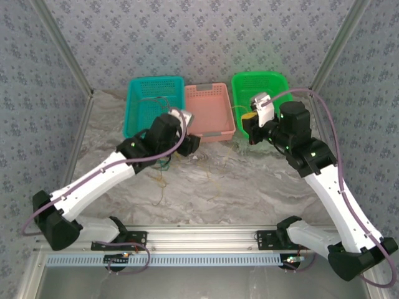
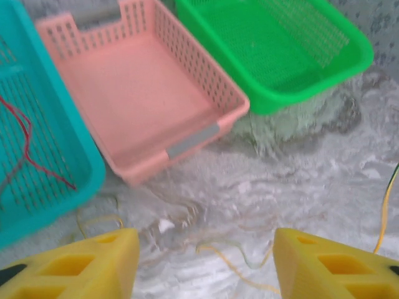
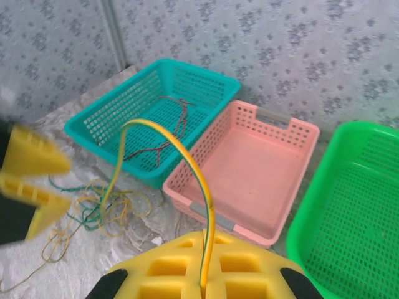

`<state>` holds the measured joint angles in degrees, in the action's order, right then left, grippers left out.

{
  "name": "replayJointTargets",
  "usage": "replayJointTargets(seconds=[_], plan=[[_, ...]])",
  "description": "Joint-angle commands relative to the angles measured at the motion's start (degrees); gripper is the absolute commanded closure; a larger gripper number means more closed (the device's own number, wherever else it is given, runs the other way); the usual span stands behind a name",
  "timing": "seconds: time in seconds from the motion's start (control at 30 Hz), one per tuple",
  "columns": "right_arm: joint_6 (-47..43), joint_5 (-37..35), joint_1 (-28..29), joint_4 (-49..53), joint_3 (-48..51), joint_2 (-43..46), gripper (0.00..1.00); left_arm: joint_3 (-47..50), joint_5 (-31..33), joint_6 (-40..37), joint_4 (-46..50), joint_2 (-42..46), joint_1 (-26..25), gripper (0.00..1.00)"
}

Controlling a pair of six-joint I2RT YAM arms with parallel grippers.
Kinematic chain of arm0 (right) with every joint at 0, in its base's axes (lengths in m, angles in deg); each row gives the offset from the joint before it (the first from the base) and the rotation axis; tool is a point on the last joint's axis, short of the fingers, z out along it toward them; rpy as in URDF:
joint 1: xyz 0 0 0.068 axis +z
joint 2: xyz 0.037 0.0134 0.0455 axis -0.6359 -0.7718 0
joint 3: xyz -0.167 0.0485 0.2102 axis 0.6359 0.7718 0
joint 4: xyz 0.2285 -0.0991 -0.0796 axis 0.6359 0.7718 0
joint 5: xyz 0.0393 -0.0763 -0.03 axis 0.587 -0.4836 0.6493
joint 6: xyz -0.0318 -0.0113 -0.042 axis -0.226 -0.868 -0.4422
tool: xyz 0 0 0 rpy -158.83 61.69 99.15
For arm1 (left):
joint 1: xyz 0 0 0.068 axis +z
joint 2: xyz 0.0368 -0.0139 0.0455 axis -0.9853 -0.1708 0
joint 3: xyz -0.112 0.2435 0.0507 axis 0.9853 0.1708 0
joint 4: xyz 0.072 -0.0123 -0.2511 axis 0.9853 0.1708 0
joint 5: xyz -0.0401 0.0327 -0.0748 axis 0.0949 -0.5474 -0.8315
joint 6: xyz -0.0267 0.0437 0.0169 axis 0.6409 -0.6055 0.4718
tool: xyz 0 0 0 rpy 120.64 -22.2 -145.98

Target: Untangle the cables

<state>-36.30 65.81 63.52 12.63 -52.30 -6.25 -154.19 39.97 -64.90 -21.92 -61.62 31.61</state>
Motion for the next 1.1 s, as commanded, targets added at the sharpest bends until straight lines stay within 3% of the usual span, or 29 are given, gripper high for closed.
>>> replayJointTargets(seconds=[0.0,0.2,0.33,0.53,0.73,0.8,0.9,1.07], plan=[[4.3,-3.1,-0.9,2.5,-3.3,-0.4,1.00,7.7,-1.7,8.5,-8.5,1.7,-3.6,0.48],[6.9,-4.2,-2.3,5.8,-9.0,-1.8,1.00,12.7,-1.1,11.5,-11.1,-3.9,-12.0,0.62],[7.5,-3.7,-2.6,7.0,-10.7,-2.5,1.00,12.0,1.9,11.9,-13.1,-11.3,-18.3,0.54],[8.1,-3.5,-3.1,7.6,-10.6,-2.5,1.00,6.9,5.7,11.8,-14.6,-23.1,-22.4,0.44],[8.3,-2.2,-4.3,8.0,-10.9,-1.9,1.00,2.0,12.1,12.7,-12.2,-32.1,-24.6,0.43],[8.6,-2.0,-4.6,7.9,-10.9,-1.6,1.00,1.3,16.1,14.1,-10.8,-33.8,-24.7,0.51],[9.3,-2.4,-5.8,7.6,-11.4,-1.6,1.00,2.1,20.4,15.0,-10.5,-34.0,-24.7,1.00],[12.5,-1.4,-12.9,7.7,-16.8,-4.4,1.00,8.2,20.8,14.0,-13.1,-28.2,-25.6,1.00]])
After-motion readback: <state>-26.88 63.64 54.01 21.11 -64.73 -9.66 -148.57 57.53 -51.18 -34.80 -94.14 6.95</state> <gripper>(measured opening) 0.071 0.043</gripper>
